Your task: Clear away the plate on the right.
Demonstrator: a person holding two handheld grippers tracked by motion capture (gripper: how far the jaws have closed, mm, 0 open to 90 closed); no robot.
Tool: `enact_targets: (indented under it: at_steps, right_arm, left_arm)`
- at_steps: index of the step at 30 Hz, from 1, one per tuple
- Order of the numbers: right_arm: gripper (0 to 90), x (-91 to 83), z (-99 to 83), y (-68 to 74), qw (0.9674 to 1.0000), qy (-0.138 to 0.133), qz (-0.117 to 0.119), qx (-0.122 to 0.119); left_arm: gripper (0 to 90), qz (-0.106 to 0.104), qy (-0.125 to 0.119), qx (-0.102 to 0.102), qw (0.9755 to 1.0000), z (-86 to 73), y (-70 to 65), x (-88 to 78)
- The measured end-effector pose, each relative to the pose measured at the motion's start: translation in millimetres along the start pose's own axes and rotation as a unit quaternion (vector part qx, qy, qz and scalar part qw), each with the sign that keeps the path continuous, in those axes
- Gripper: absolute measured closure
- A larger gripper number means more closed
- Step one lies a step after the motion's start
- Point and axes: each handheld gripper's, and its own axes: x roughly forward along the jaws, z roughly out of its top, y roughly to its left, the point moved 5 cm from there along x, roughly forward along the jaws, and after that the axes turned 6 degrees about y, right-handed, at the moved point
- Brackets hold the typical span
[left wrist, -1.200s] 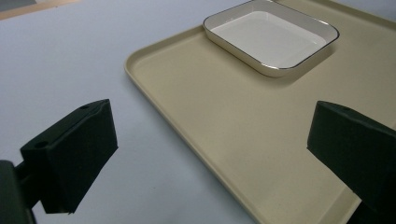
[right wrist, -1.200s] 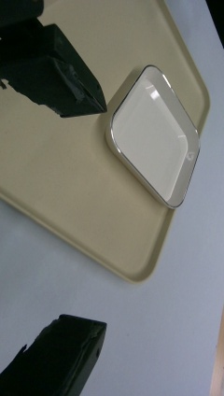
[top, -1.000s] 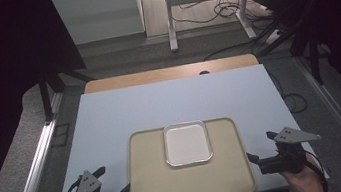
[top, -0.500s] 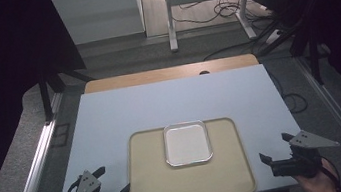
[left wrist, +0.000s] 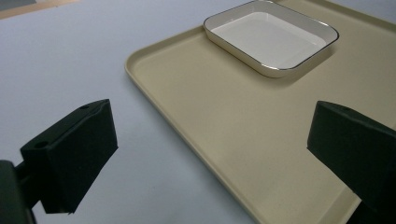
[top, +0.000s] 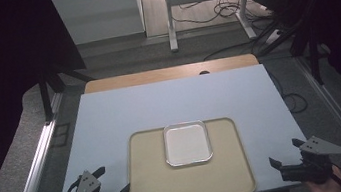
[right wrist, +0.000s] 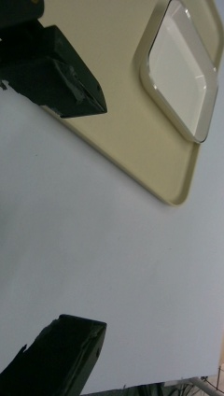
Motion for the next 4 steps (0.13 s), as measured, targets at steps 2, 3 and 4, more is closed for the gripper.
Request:
enact_targets:
  at_steps: [2, 3, 4]
  right_arm:
    - [0.0, 2.3, -0.8, -0.9, 1.0000, 0.002, -0.002, -0.002]
    - [0.0, 3.2, -0.6, -0.4, 1.0000, 0.002, -0.001, -0.002]
    - [0.0, 4.5, 0.0, 0.7, 1.0000, 0.002, -0.003, -0.008]
  left_arm:
    - [1.2, 0.000, 0.000, 0.000, 1.0000, 0.1, 0.0, 0.0]
    - [1.2, 0.000, 0.000, 0.000, 1.0000, 0.3, -0.1, 0.1]
    - [1.2, 0.000, 0.000, 0.000, 1.0000, 0.6, -0.3, 0.4]
